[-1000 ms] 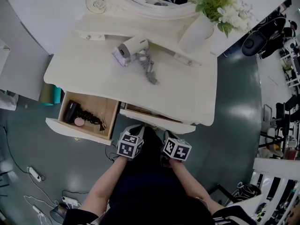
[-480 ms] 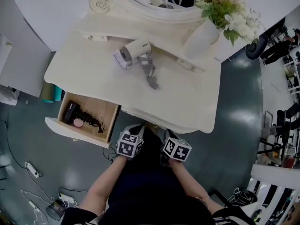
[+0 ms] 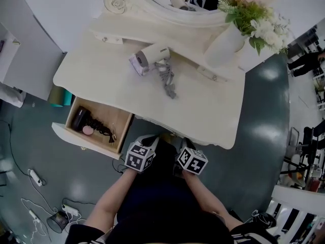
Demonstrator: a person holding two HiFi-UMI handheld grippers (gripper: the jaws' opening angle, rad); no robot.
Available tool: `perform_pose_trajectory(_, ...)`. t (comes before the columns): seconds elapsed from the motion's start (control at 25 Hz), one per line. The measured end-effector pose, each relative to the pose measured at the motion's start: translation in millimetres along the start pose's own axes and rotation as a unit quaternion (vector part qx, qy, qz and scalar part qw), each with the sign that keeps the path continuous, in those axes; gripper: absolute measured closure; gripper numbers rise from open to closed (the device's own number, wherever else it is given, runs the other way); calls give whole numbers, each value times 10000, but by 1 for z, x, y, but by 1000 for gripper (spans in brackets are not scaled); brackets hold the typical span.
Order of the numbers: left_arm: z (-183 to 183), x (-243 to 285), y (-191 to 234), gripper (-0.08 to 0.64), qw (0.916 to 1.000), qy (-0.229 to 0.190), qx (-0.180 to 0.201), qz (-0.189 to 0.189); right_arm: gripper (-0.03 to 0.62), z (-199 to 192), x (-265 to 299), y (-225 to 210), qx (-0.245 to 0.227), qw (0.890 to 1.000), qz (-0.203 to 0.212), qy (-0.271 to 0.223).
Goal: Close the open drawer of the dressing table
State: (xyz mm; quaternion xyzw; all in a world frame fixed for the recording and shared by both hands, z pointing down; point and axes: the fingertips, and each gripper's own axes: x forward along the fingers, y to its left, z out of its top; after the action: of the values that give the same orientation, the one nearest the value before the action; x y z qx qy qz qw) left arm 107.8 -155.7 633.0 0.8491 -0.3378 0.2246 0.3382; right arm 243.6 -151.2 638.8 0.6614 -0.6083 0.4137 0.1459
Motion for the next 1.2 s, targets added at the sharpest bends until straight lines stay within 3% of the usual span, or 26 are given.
perform_pose_trajectory(0.4, 4, -12, 2, 546, 9999, -134, -4, -7, 577, 7, 7, 0, 215, 9995, 4, -227)
perform_pose_trajectory(0.76, 0, -23, -1, 546, 9999, -130, -29, -59, 577, -1, -5, 8, 50, 9997, 48, -244)
perform_pose_trajectory(1.2, -3, -39, -20, 546, 9984, -242, 425, -288, 577, -15, -35, 21, -122, 9983, 267, -500)
